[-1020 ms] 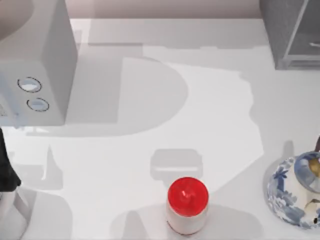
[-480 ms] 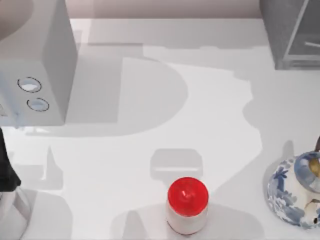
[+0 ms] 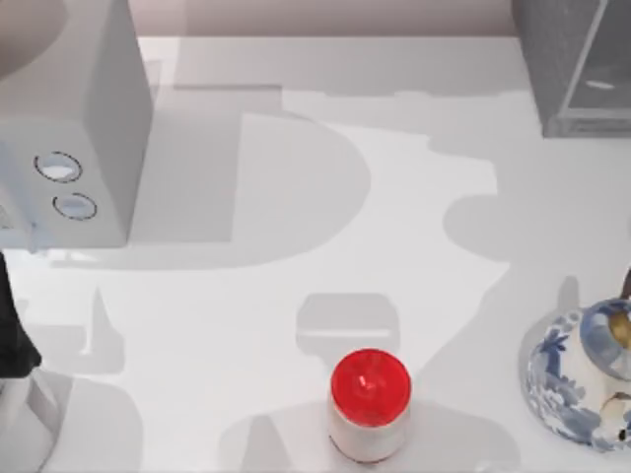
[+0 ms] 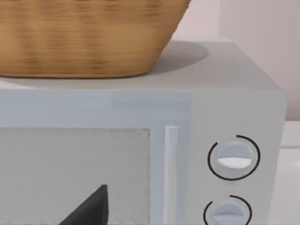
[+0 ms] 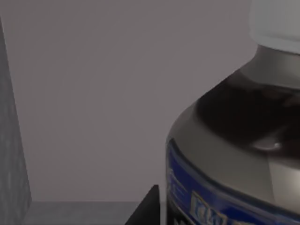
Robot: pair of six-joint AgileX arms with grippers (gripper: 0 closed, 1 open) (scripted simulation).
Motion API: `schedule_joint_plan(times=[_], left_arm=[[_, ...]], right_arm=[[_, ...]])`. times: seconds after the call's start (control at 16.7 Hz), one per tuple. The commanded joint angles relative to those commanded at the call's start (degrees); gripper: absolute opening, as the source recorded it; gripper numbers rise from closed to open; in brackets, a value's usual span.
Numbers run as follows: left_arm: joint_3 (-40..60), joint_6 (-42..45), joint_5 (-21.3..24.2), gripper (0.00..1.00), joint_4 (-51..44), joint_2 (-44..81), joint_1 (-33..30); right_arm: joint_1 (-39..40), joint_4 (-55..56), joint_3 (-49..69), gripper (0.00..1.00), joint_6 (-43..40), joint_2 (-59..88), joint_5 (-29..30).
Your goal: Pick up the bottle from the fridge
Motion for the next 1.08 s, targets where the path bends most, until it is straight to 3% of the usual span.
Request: schedule_joint_plan(times=[0.3, 0.72, 1.08], left_arm=[[0.0, 0.0, 0.0, 1.0, 0.0, 0.0, 0.0], [0.0, 0.0, 0.0, 1.0, 0.0, 0.0, 0.0], [0.0, 0.0, 0.0, 1.0, 0.0, 0.0, 0.0]], right_arm=[[-0.69, 1.64, -4.45, 0.0, -0.03, -2.84, -0.46], [-2.92, 8.12, -24.03, 0.0, 0.15, -14.94, -3.04], [-2.94, 9.19, -26.37, 0.0, 0.28, -16.62, -3.49]])
